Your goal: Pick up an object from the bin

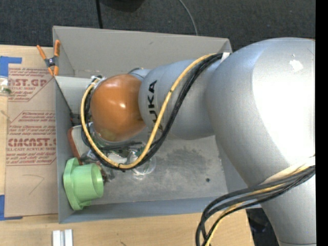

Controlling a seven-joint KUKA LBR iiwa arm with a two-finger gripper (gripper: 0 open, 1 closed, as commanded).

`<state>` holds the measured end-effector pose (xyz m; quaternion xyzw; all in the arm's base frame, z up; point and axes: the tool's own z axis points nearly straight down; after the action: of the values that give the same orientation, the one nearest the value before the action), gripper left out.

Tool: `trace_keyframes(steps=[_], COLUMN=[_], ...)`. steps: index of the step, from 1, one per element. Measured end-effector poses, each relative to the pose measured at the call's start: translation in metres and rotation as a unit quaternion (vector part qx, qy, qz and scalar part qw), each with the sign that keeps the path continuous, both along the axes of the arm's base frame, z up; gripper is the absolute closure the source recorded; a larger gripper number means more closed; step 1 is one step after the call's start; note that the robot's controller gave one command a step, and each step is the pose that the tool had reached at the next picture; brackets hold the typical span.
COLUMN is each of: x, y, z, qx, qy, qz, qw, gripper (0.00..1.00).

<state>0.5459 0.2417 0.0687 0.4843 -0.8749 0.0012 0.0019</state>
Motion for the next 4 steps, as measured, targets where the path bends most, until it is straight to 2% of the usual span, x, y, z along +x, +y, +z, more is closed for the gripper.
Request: trace_keyframes(steps=[4], x=[-0.0013], y=[-0.0013], z=[0.0098], qx=[-0.001], qy=[0.0024], qz=[-0.001], qw=[1.0000], gripper=[1.00])
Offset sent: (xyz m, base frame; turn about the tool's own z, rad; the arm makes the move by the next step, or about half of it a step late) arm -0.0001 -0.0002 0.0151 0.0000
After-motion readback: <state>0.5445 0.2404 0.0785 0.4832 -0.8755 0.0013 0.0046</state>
